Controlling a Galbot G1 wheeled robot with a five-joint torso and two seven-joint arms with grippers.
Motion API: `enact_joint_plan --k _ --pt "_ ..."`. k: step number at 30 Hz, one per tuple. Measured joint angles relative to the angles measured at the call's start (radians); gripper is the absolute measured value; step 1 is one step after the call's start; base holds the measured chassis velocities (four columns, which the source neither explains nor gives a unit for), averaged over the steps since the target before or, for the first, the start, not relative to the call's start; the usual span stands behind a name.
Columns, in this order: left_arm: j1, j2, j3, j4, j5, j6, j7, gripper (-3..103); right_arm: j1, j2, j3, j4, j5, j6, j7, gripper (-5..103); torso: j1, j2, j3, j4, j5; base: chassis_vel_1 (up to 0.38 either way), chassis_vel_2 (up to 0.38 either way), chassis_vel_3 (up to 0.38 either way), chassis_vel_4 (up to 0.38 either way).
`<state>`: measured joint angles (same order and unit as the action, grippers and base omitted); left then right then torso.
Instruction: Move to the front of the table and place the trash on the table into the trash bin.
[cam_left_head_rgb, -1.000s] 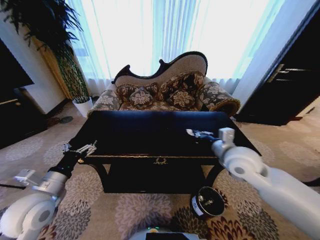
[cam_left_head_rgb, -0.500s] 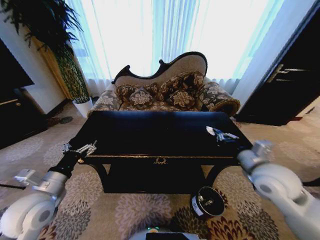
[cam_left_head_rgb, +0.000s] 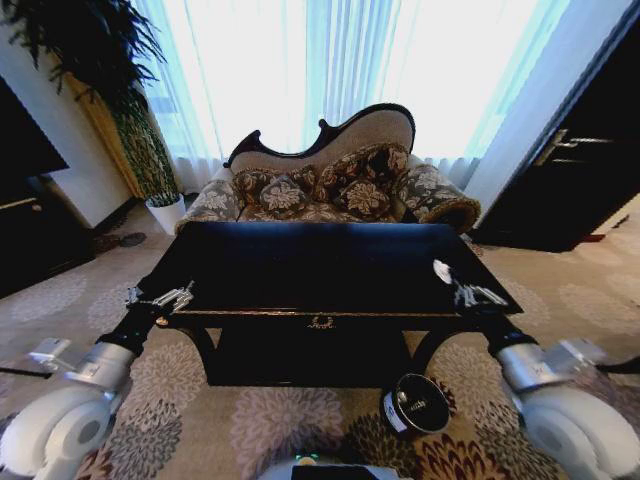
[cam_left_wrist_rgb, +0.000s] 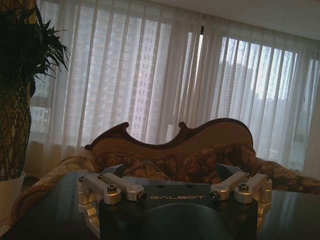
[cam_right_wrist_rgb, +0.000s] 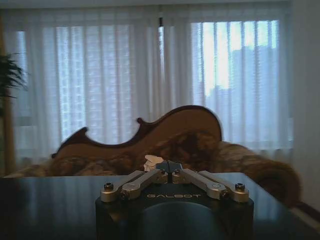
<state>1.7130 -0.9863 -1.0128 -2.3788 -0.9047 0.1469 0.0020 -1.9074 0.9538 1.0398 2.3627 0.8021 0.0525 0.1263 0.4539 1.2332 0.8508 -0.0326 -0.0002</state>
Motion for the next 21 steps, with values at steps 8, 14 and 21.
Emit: enact_joint_plan --k 8,14,21 --pt "0.0 0.0 0.0 0.0 0.0 0.0 0.0 100 0.027 0.136 -0.099 -0.152 -0.154 0.137 -0.05 0 0.0 0.0 0.0 0.0003 0.0003 0.0 0.0 0.0 0.0" --pt "0.0 0.0 0.0 0.0 0.0 0.0 0.0 100 0.034 0.222 -0.13 -0.233 -0.174 0.169 -0.046 0 0.0 0.0 0.0 0.0003 -0.0005 0.0 0.0 0.0 0.0" --pt "0.0 0.0 0.0 0.0 0.0 0.0 0.0 100 0.024 0.298 -0.201 -0.35 -0.24 0.227 -0.045 0 0.0 0.0 0.0 0.0 -0.0001 0.0 0.0 0.0 0.0"
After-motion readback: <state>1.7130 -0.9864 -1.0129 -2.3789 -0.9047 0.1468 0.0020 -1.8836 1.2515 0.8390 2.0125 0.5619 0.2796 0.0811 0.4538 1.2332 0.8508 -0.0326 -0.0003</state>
